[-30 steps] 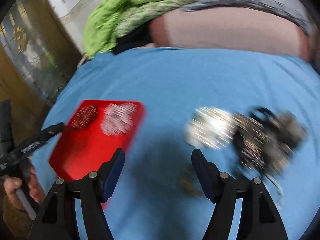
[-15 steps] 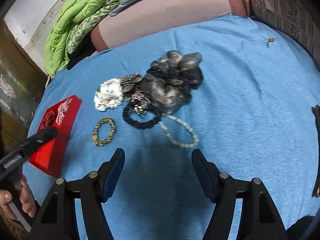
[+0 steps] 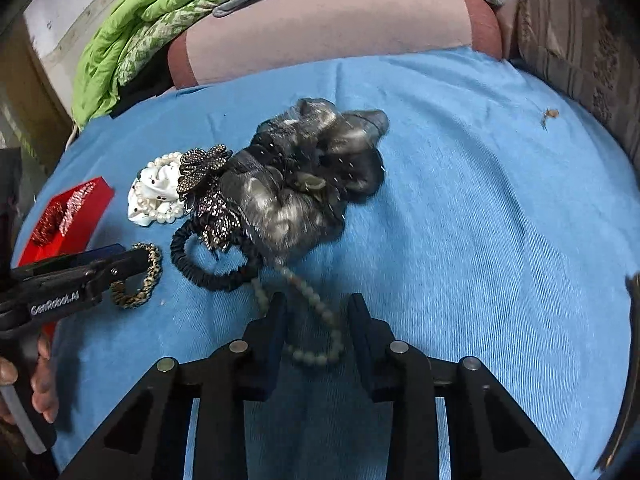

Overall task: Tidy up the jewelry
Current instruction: 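Move both tools back over the remaining jewelry pile, then grasp the leopard-print hair tie with the left tool while the right tool grasps a pearl bracelet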

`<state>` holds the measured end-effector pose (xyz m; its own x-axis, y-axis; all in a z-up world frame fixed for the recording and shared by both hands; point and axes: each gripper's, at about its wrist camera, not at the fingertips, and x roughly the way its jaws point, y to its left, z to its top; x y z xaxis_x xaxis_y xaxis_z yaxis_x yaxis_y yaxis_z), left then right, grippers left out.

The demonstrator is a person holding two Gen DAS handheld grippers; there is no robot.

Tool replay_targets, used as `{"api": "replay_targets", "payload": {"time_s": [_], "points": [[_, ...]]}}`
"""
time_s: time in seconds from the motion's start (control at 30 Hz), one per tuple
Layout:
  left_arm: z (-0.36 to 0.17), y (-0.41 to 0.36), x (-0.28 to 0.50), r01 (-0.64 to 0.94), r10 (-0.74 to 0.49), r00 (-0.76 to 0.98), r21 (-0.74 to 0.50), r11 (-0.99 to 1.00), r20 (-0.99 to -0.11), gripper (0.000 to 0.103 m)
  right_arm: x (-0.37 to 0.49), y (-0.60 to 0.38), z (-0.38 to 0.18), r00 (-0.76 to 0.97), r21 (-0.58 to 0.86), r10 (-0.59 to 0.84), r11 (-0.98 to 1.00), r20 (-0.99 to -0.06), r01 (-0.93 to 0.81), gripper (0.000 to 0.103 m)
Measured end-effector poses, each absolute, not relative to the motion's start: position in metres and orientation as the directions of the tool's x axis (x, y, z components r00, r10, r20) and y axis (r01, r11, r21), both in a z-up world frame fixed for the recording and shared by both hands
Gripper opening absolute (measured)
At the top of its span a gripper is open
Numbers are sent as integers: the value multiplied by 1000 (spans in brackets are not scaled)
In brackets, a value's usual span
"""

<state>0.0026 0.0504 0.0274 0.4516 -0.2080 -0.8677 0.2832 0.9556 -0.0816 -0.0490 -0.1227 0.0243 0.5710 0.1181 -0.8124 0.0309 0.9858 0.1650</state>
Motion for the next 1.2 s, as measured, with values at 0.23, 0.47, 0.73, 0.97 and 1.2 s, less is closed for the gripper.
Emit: {"api": "replay_targets", "payload": {"time_s": [0.23, 0.47, 0.73, 0.97, 1.2], "points": [[32, 39, -11, 306, -183, 454, -40, 951, -872, 4, -54, -109, 24, 575, 106, 92, 994, -813, -9, 9], [74, 61, -41, 296, -298, 462, -172, 940, -835, 4, -77, -126, 50, 595, 263, 191, 964, -781, 36, 7], [111, 95, -89, 250, -324, 523, -221, 943, -788, 4, -115, -123, 99, 655, 370, 266, 929, -708, 23, 7], [127, 155, -106, 127, -185, 609, -136, 983, -771, 4, -127, -89, 130, 645, 381, 328, 923, -690, -61, 7], [121, 250, -98, -39, -74, 622, -125, 991, -780, 4, -106, -13, 151, 598, 334, 392, 918, -699, -212, 7]]}}
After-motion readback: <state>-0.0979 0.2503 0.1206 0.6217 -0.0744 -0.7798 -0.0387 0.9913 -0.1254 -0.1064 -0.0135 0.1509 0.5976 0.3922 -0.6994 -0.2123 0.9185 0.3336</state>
